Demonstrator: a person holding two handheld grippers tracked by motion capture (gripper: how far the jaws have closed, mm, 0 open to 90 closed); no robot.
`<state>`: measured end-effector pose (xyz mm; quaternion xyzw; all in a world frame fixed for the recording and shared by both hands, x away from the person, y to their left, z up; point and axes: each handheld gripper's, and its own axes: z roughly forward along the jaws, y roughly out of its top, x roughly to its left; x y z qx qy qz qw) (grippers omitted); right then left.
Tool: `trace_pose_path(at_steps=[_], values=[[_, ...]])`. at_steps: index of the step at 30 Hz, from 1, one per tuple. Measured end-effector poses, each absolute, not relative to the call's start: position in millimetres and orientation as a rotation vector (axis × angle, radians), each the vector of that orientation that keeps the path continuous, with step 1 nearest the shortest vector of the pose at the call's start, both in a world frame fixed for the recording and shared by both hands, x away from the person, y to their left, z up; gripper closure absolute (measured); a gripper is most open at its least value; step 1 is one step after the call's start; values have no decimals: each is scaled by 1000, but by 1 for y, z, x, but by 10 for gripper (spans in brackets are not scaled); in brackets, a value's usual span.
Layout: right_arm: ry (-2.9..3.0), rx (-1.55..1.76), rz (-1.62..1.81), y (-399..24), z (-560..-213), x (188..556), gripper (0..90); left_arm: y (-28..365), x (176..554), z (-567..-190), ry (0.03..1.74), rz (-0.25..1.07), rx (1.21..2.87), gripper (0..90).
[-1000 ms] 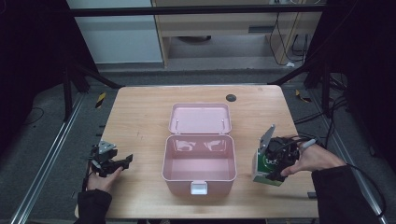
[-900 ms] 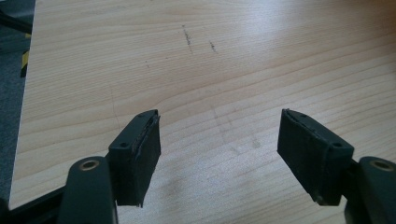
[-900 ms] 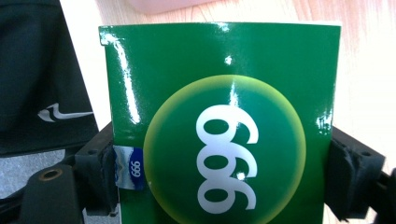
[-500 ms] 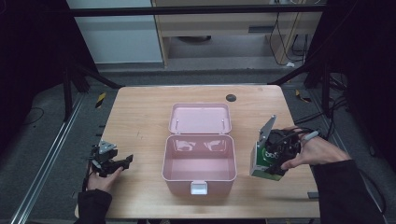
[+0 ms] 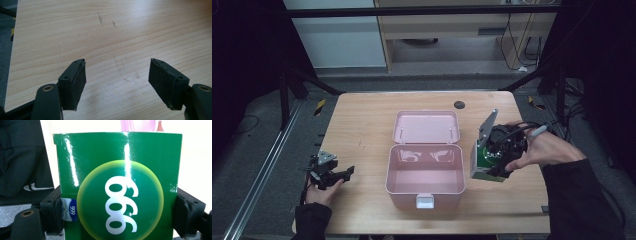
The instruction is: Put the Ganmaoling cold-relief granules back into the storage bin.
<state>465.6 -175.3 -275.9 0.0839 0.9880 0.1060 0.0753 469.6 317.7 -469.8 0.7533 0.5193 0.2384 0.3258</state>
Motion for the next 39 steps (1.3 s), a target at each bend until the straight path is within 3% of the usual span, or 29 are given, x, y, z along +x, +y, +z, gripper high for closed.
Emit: trace_pose_path(at_steps=[13, 39], values=[[2971, 219, 339, -150, -259, 471, 170, 318, 470, -470, 1361, 623, 1976, 295], [2990, 130, 346, -94, -275, 477, 169, 318, 470, -470, 1361, 624, 1979, 296]])
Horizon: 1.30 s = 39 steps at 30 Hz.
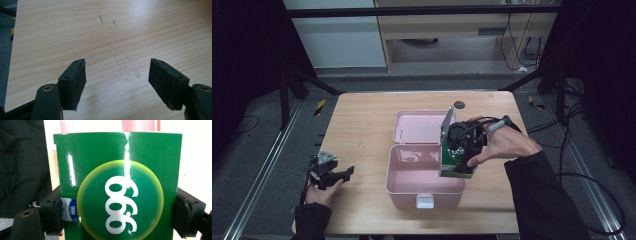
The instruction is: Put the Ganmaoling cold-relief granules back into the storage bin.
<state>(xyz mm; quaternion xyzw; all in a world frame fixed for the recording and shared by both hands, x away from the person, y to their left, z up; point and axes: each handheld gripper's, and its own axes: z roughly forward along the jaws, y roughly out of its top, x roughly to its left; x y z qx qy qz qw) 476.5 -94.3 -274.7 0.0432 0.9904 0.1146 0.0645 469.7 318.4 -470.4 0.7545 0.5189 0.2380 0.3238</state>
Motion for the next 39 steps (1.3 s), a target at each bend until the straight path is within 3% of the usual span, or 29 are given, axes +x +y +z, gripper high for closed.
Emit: trace_pose_path(at_steps=[39], values=[[3044, 54, 277, -56, -321, 482, 166, 320, 469, -470, 1363, 631, 1973, 296]])
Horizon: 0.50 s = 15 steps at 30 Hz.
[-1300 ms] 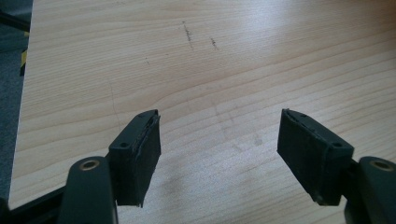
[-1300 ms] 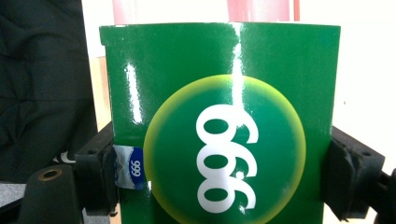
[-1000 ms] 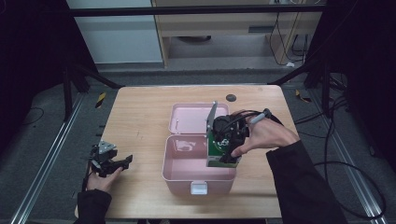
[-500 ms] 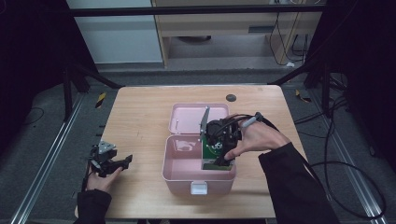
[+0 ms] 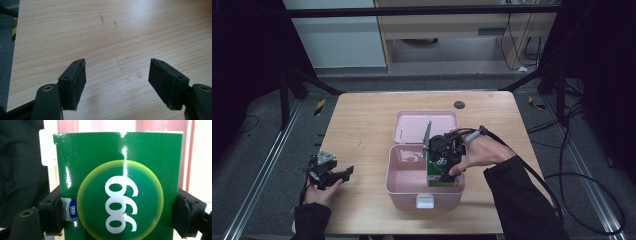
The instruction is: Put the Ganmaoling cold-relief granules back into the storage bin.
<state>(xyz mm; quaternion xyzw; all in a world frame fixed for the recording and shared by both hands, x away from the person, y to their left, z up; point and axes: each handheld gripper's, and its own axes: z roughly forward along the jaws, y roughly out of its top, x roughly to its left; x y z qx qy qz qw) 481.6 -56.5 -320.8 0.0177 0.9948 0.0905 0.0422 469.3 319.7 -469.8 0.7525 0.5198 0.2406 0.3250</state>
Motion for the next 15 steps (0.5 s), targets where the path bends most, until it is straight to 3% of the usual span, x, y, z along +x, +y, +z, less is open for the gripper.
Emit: trace_pose_path(at_steps=[15], values=[[3070, 86, 245, -57, -349, 485, 165, 320, 469, -470, 1363, 631, 1973, 296]])
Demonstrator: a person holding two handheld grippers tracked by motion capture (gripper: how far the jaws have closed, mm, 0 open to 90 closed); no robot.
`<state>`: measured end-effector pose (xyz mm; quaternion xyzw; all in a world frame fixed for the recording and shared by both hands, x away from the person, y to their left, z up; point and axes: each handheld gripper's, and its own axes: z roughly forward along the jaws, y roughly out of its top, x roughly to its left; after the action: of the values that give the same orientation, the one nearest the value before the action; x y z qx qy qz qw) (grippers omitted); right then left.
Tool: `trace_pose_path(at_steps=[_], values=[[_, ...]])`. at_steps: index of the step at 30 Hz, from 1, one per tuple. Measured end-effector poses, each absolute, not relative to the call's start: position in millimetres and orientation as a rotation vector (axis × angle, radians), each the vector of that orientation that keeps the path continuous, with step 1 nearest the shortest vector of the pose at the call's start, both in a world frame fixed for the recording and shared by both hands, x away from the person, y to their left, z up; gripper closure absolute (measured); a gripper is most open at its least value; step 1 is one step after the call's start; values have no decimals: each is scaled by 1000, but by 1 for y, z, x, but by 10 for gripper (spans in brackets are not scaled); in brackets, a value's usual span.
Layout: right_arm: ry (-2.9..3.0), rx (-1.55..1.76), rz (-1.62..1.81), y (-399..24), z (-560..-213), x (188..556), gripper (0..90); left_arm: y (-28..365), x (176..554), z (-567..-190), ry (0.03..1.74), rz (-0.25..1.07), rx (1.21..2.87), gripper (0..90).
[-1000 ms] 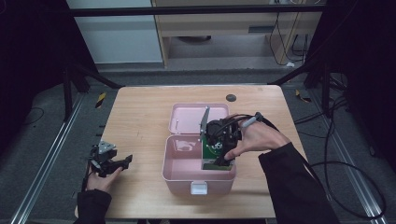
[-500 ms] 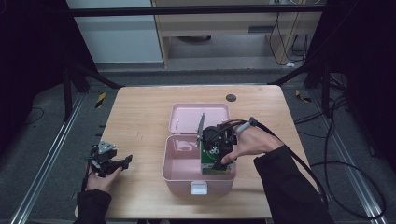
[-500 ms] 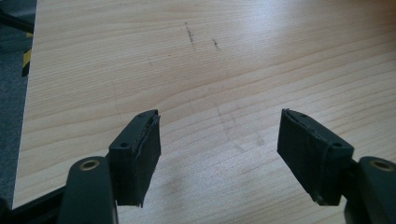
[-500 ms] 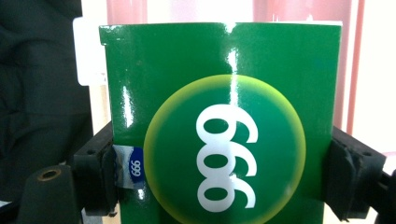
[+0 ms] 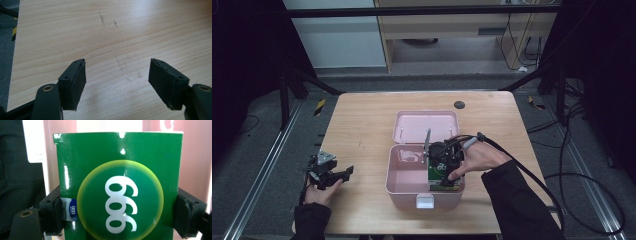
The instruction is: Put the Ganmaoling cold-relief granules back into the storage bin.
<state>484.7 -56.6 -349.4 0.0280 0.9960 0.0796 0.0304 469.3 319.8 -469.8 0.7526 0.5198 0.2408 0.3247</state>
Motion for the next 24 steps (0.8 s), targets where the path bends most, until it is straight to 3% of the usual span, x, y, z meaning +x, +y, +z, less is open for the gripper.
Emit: trace_pose_path(at_steps=[24], values=[[3081, 87, 199, -57, -377, 486, 159, 320, 469, -470, 1361, 631, 1975, 296]])
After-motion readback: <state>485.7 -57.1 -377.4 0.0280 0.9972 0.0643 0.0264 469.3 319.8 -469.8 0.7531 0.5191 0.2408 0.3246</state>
